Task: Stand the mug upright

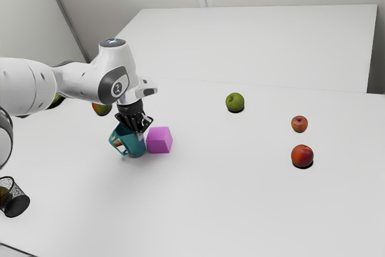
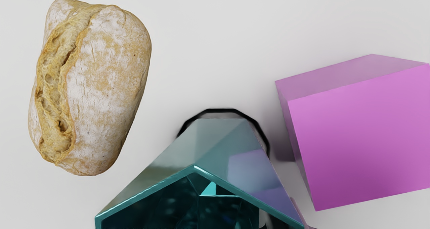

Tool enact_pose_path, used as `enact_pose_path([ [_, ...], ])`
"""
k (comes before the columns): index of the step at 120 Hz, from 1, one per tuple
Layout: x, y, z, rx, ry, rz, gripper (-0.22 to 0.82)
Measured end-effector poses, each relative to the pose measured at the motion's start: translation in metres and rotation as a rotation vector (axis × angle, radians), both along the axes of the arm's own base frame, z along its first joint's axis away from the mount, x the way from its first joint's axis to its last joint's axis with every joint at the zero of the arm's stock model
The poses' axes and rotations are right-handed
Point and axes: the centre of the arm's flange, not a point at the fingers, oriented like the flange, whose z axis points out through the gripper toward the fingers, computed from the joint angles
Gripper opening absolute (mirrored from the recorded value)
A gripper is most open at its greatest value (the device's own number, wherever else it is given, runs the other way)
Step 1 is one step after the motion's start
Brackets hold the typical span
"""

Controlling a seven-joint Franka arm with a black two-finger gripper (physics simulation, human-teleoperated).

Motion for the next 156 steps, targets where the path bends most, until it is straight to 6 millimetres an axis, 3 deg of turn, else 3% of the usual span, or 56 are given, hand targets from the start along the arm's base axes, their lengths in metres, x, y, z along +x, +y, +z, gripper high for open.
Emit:
enact_pose_path([
  [20,0.0,-0.001,-0.001,-0.006,0.001,0.004,-0.17],
  [72,-0.002,-0.005,0.012,-0.031,-0.02,0.01,0.0],
  [135,-0.009,-0.011,0.056,-0.047,-0.087,-0.001,0.14],
  [156,-0.013,-0.011,0.073,-0.054,-0.114,-0.002,0.25],
])
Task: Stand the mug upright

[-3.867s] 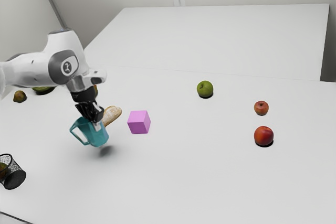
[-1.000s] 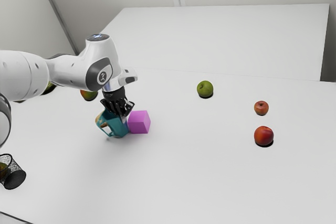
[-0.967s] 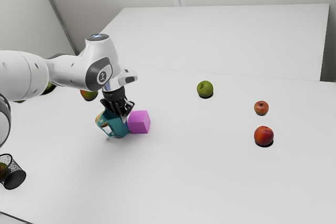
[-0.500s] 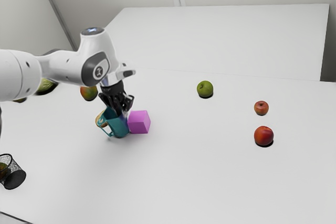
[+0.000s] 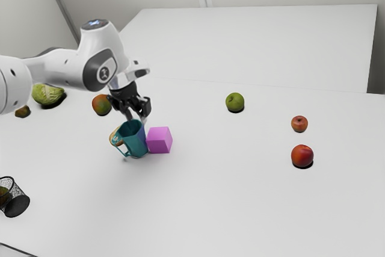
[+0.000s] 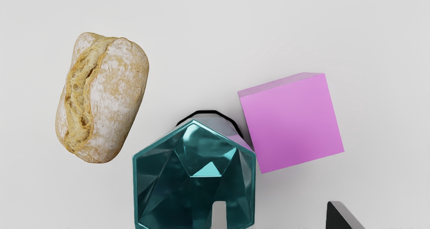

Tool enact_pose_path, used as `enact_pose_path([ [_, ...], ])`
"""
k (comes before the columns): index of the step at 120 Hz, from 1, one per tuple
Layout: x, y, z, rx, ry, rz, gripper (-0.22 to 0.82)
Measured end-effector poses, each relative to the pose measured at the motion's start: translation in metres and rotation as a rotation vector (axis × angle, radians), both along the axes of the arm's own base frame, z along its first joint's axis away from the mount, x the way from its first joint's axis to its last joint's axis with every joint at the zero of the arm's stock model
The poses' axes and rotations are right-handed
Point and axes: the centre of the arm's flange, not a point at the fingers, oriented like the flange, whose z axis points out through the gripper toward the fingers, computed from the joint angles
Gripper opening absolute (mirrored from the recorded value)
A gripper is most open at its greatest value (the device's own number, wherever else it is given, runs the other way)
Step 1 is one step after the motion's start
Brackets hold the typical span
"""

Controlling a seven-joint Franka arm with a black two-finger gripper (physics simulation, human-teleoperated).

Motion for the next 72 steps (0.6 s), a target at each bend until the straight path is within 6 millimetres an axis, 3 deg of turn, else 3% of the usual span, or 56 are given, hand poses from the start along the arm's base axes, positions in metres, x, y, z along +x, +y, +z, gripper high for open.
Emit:
enact_pose_path([
  [18,-0.002,0.0,0.011,-0.003,-0.015,-0.001,0.36],
  [27,0.007,-0.001,0.024,0.0,-0.037,-0.007,0.43],
  [35,0.027,0.0,0.056,0.007,-0.077,-0.016,0.48],
  [44,0.038,0.001,0.09,0.017,-0.103,-0.032,0.52],
  [60,0.039,0.009,0.13,0.028,-0.102,-0.053,0.56],
  [72,0.04,0.013,0.185,0.035,-0.133,-0.07,0.58],
])
